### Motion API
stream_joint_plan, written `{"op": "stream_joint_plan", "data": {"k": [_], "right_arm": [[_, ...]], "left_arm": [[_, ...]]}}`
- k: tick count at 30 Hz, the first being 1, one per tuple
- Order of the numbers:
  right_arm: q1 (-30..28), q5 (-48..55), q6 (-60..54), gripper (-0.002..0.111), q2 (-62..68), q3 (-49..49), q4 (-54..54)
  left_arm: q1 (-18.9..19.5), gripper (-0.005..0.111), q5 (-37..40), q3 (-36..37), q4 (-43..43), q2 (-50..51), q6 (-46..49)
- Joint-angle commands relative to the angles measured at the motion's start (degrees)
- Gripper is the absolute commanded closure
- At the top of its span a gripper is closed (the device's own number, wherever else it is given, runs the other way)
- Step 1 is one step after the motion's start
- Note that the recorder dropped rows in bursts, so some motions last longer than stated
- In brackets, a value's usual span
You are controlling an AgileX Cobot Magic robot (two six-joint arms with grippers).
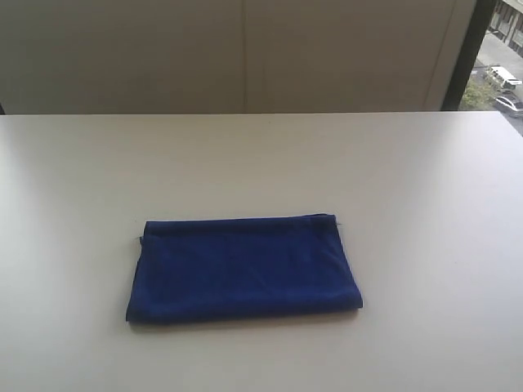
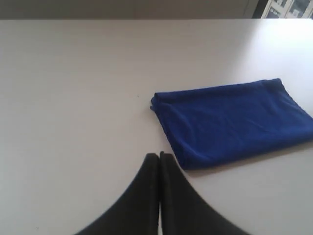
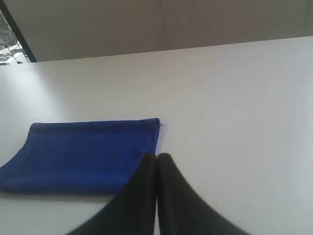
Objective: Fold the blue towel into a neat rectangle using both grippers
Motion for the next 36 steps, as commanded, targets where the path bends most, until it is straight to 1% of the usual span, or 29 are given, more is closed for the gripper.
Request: {"op": "stream_joint_plan", "data": {"k": [1,2,5,21,22,23,26,29,31,36], "right_arm": [[-0.06,-5.93,0.14,0.108,-0.32,4.4,0.17],[-0.06,-5.62,0.14,0.108,-0.32,5.06,0.17],[-0.06,-4.98,0.14,0.108,-0.32,5.85,0.17],[0.47,-5.19,0.14,0.108,-1.01,5.9,0.17],[0.58,-5.19,0.14,0.108,-1.69,5.9,0.04],[0.58,-5.19,0.14,0.108,-2.26,5.9,0.04],[0.46,-5.19,0.14,0.108,-3.74,5.9,0.14],[0.46,-5.19,0.14,0.108,-5.66,5.9,0.14],[0.46,-5.19,0.14,0.108,-7.12,5.9,0.14],[0.22,-5.33,0.14,0.108,-8.41,5.9,0.14]], "left_arm": [[-0.19,0.107,-7.93,5.57,0.0,0.11,6.37],[-0.19,0.107,-8.62,6.8,0.0,0.11,7.79],[-0.19,0.107,-11.68,8.87,-0.77,0.11,8.08],[-0.19,0.107,-11.45,8.97,-0.77,-0.19,8.08],[0.41,0.107,-11.54,8.97,-0.77,-0.72,8.08],[1.89,0.107,-11.54,8.97,-0.77,-1.51,8.08],[7.99,0.107,-11.54,8.97,-0.77,-1.57,8.08],[11.68,0.107,-11.54,8.97,-0.77,-1.57,8.08],[12.22,0.107,-11.54,8.97,-0.77,-1.57,8.08],[12.21,0.107,-11.54,8.97,-0.77,-1.57,8.08]]}}
